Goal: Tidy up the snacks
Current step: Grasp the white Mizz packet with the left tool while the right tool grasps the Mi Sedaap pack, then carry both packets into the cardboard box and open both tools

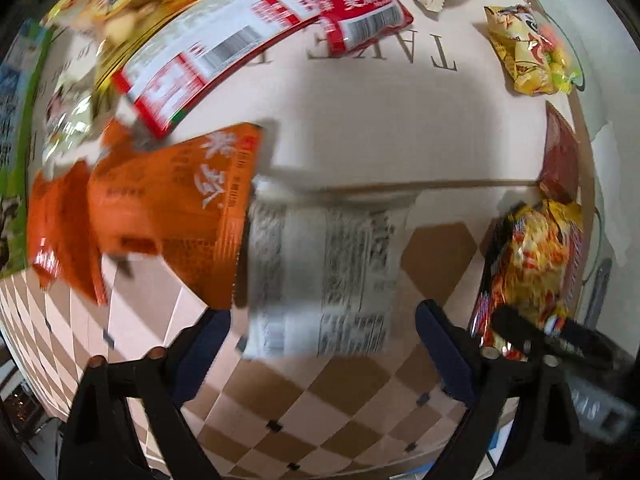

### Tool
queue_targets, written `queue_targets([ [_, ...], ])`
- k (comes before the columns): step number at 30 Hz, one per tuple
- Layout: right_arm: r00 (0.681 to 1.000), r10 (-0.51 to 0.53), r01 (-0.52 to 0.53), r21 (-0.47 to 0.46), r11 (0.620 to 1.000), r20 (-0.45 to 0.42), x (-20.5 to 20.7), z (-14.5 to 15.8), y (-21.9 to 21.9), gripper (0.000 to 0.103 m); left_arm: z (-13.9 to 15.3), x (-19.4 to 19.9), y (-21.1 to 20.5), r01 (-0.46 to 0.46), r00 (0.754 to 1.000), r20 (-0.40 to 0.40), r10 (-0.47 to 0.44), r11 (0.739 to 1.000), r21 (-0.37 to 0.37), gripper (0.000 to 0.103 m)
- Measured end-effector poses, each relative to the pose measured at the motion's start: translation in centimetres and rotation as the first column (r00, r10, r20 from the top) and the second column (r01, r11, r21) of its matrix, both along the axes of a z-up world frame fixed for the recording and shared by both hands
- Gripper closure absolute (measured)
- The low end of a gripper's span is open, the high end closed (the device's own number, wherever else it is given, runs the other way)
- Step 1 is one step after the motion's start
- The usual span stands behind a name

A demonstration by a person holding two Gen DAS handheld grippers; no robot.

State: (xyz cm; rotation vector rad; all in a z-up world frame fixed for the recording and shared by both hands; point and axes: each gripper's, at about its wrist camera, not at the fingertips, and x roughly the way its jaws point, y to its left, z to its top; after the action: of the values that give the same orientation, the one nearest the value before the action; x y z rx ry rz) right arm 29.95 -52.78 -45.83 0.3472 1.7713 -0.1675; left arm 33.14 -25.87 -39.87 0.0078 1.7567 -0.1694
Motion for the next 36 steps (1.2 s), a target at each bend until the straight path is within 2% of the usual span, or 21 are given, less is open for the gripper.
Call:
queue_targets([
  [3,1.0,-0.009,0.009,-0.001,1.0,-0.008,-0.5,-0.8,-0.1,0.009,0.0,0.6,-0.2,0.012,1.0,0.016,-0.012,1.0,0.028,0.032],
  [7,1.0,0.025,-0.025,-0.033,0.999,-0.015,-1.4,-1.4,0.6,0.008,0.3,0.9,-0.7,0.043,0.998,0.046,-0.046,0.998,0.052,0.032],
  [9,0.998,0.056,-0.057,-0.066,0.996,-0.02,-1.6,-2.2,1.4,0.009,-0.3,0.4,-2.3,0.056,0.997,0.054,-0.06,0.996,0.064,0.032],
  [12,0.997,0.071,-0.07,-0.098,0.993,0.012,-2.2,-2.3,2.2,0.016,0.0,-1.2,-3.7,0.072,0.994,0.077,-0.078,0.994,0.078,0.032],
  [13,0.997,0.075,-0.072,-0.102,0.992,0.023,-2.5,-2.3,2.5,0.021,0.5,-1.6,-3.7,0.073,0.993,0.083,-0.079,0.995,0.075,0.032],
  [16,0.997,0.063,-0.06,-0.075,0.995,0.034,-3.8,-2.0,3.0,0.022,2.2,-2.1,-3.9,0.077,0.99,0.113,-0.084,0.995,0.064,0.032],
  [20,0.995,0.066,-0.064,-0.038,0.997,0.071,-5.3,-0.6,3.7,0.022,6.4,-3.4,-2.2,0.059,0.985,0.16,-0.062,0.998,0.024,0.032],
  [25,0.982,0.096,-0.101,0.022,0.995,0.162,-6.0,3.3,5.8,0.022,13.2,-3.5,3.0,-0.001,0.972,0.234,0.017,0.998,-0.069,0.032],
  [28,0.966,0.125,-0.143,0.064,0.988,0.226,-6.0,6.1,8.9,0.022,15.5,-1.8,7.5,-0.032,0.958,0.281,0.058,0.995,-0.098,0.032],
  [29,0.96,0.134,-0.158,0.081,0.984,0.247,-5.5,7.2,10.1,0.022,17.1,-1.3,9.2,-0.048,0.952,0.297,0.078,0.993,-0.107,0.032],
  [30,0.952,0.144,-0.177,0.101,0.979,0.27,-3.7,9.2,10.9,0.022,18.3,-1.2,11.0,-0.105,0.935,0.329,0.132,0.99,-0.098,0.032],
  [31,0.944,0.154,-0.196,0.118,0.974,0.291,-3.9,10.4,12.2,0.022,19.9,-1.2,13.3,-0.124,0.925,0.349,0.15,0.988,-0.097,0.032],
  [32,0.936,0.166,-0.217,0.135,0.967,0.312,-3.0,12.0,13.3,0.022,19.8,-0.6,14.3,-0.137,0.919,0.358,0.164,0.985,-0.101,0.032],
  [34,0.918,0.191,-0.262,0.171,0.95,0.346,0.0,15.3,16.9,0.022,21.3,-0.3,18.7,-0.17,0.905,0.378,0.196,0.98,-0.102,0.032],
  [36,0.9,0.216,-0.306,0.198,0.931,0.378,1.9,17.3,21.4,0.022,22.0,0.6,22.4,-0.193,0.894,0.394,0.214,0.977,-0.091,0.032],
])
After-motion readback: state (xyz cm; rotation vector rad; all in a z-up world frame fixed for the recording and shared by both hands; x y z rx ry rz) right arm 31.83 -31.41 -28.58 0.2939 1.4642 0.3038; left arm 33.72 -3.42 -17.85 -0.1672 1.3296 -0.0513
